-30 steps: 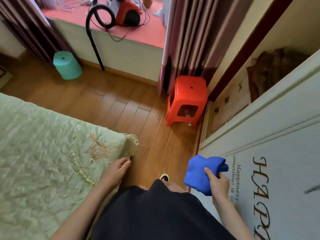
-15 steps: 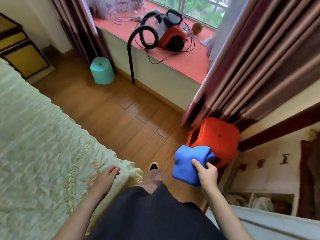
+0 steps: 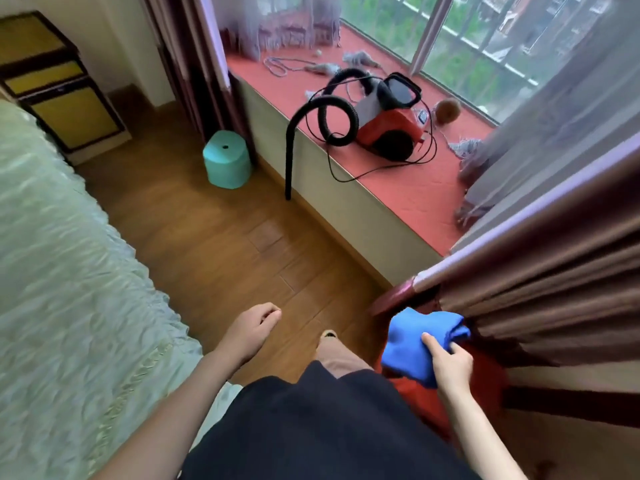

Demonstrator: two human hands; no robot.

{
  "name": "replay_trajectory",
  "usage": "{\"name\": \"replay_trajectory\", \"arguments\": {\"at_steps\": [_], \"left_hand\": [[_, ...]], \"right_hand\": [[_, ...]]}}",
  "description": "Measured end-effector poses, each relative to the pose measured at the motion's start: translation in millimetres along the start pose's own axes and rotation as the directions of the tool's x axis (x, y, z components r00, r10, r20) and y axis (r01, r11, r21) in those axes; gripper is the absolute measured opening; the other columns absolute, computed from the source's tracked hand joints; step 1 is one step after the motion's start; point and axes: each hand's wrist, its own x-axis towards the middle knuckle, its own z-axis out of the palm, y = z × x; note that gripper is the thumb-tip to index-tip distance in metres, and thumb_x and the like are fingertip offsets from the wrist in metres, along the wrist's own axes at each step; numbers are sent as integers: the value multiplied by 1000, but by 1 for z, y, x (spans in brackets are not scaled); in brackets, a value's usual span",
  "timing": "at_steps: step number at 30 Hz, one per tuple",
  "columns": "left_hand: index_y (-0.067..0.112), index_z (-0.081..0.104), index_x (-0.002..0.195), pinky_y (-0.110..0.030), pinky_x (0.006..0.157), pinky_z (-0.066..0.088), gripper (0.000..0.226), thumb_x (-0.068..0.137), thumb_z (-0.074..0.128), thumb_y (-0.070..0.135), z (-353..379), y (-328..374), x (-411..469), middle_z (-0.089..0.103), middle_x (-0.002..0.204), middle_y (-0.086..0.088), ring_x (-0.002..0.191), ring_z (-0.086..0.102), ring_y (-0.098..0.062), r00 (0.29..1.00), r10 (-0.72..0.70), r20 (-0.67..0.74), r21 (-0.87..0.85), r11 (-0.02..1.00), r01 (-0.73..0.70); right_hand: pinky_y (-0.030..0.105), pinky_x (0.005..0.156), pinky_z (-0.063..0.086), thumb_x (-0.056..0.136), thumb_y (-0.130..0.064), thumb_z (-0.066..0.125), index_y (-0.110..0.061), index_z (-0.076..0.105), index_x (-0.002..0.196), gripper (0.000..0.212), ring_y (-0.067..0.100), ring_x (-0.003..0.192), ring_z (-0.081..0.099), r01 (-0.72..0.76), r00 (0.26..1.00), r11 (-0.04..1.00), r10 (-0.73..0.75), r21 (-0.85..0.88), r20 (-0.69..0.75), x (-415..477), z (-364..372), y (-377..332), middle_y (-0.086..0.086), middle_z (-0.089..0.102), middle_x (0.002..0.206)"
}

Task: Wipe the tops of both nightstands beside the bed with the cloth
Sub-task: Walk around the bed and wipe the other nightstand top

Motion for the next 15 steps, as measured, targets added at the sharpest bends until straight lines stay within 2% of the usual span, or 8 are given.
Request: {"name": "replay_trajectory", "arguments": {"at_steps": [4,7,8,12,15], "left_hand": [[26,65,86,-20,68,41,22,97,47,28,-14,-7,47,67,85,10,83,60,-5,988,-132,-82,-120,985,121],[25,66,86,-28,74,45,24,97,46,29,-34,-14,81,68,87,7,85,60,-10,951,-272,-150,-227,945,235],[22,67,86,-32,76,46,25,97,46,30,-43,-15,89,68,88,3,86,61,-14,928,-328,-176,-272,923,274],[18,66,86,-30,75,45,26,97,45,30,-75,-22,113,68,88,-2,88,62,-20,806,-521,-279,-466,808,361],[23,66,83,-28,77,44,23,96,48,28,-93,-25,122,68,89,-1,88,62,-19,704,-641,-307,-609,701,372]], "right_hand": [[33,67,48,81,-16,73,4,70,88,21,22,73,62,15,994,998,-9,-57,111,59,60,-52,12,69,81],[41,80,53,82,-18,72,0,68,84,19,28,81,64,48,972,995,-27,-88,234,99,121,-107,14,70,84],[40,79,52,82,-18,71,-1,68,82,18,28,80,63,62,960,993,-33,-96,279,110,143,-127,14,69,82],[31,58,46,81,-14,71,-6,63,69,17,19,66,59,153,891,983,-91,-105,445,129,230,-204,5,65,66],[21,52,45,81,-13,70,-6,62,67,18,12,62,57,259,799,958,-139,-127,584,127,293,-255,1,63,63]]}}
